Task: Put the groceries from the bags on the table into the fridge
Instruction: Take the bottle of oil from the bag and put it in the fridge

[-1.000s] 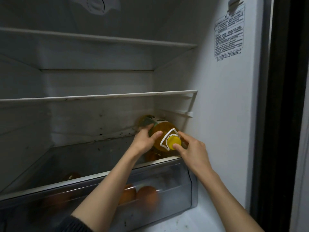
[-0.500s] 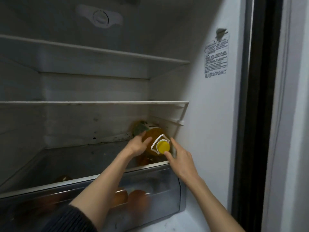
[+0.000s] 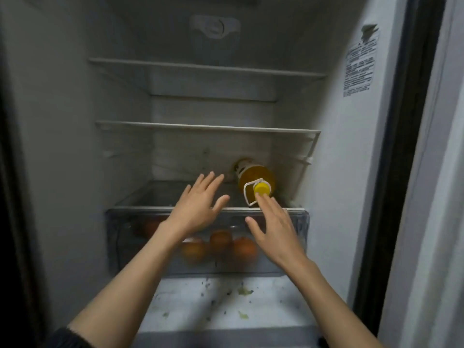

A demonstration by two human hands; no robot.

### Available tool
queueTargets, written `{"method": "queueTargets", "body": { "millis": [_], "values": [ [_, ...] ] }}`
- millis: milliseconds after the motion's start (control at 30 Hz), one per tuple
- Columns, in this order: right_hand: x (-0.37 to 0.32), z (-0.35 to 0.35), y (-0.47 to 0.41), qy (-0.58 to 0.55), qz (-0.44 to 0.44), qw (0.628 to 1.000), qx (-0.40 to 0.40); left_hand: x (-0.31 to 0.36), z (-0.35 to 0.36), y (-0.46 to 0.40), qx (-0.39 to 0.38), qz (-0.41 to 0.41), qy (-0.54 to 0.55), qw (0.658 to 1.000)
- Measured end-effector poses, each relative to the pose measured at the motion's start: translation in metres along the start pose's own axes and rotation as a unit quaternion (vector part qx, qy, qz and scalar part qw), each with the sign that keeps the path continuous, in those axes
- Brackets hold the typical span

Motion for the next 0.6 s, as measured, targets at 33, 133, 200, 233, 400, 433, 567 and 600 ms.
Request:
{"method": "queueTargets", "body": {
  "millis": [33,133,200,233,400,433,567,600],
  "values": [
    [-0.005,0.006,0.012,-0.003,-0.007,1.0,-0.019,0.002,-0.007,0.022,0.018,-0.009,-0.012,1.0],
    [-0.021,0.024,0.053,-0.013,-0.038,0.996,-0.083,0.007,-0.015,0.097,0.047,-0.046,-0.015,0.998],
    [-0.034,0.035,0.083,-0.022,-0.052,0.991,-0.124,0.006,-0.015,0.15,0.037,-0.083,-0.03,0.995],
    [-0.042,0.041,0.098,-0.024,-0.061,0.988,-0.141,0.004,-0.015,0.177,0.028,-0.099,-0.042,0.994],
    [-0.104,0.07,0.17,-0.034,-0.147,0.958,-0.242,-0.007,-0.041,0.295,-0.019,-0.169,-0.14,0.975],
    [-0.121,0.073,0.184,-0.037,-0.167,0.952,-0.254,-0.01,-0.053,0.319,-0.018,-0.19,-0.15,0.97],
    [-0.19,0.091,0.255,-0.077,-0.238,0.921,-0.299,-0.014,-0.096,0.431,-0.015,-0.276,-0.156,0.948],
    [-0.206,0.097,0.275,-0.088,-0.249,0.912,-0.313,-0.013,-0.104,0.461,-0.021,-0.292,-0.164,0.942]
  ]
}}
Point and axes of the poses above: each hand's wrist, its own y-axis away from the middle knuckle, its own z-axis out of the palm, x = y × z, the point moved 9 cm from there along -y, towards the middle knuckle, and after that the axes turned 2 degrees about x, right-handed, at the moved point
